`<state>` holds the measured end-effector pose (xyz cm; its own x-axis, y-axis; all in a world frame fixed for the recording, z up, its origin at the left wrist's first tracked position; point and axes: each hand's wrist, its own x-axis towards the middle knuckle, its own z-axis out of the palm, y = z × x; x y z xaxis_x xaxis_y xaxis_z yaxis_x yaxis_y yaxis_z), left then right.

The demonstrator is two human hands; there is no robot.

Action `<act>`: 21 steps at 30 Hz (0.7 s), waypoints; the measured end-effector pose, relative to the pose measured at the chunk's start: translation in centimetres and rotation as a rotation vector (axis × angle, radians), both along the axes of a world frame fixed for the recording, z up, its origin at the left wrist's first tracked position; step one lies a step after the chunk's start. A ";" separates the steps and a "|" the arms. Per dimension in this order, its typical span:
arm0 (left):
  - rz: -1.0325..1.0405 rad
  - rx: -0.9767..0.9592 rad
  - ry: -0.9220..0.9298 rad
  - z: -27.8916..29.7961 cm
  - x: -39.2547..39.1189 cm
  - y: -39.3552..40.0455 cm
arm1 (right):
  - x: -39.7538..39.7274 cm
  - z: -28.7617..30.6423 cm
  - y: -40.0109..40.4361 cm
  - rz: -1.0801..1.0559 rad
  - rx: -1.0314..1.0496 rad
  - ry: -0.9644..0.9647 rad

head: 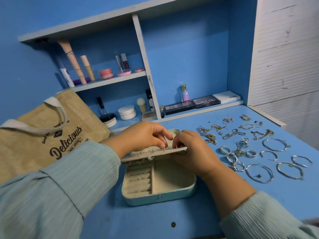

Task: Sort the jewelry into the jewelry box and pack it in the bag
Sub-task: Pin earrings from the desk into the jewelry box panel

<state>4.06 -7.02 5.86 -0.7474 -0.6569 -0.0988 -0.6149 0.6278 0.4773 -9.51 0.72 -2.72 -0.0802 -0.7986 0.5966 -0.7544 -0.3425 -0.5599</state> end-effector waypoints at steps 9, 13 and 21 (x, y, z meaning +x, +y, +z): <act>-0.020 -0.031 -0.006 -0.3 0.2 0.1 | 0.0 0.0 0.1 -0.003 -0.004 0.001; -0.016 -0.013 -0.022 -0.3 0.1 -0.1 | 0.0 0.1 0.1 -0.003 0.004 0.013; -0.021 -0.059 -0.138 0.2 -0.1 -0.5 | 0.0 0.1 0.0 -0.012 -0.002 -0.002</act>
<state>3.97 -7.51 6.01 -0.7434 -0.6487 -0.1631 -0.6582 0.6659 0.3512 -9.47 0.72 -2.66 -0.0915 -0.7964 0.5977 -0.7574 -0.3340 -0.5611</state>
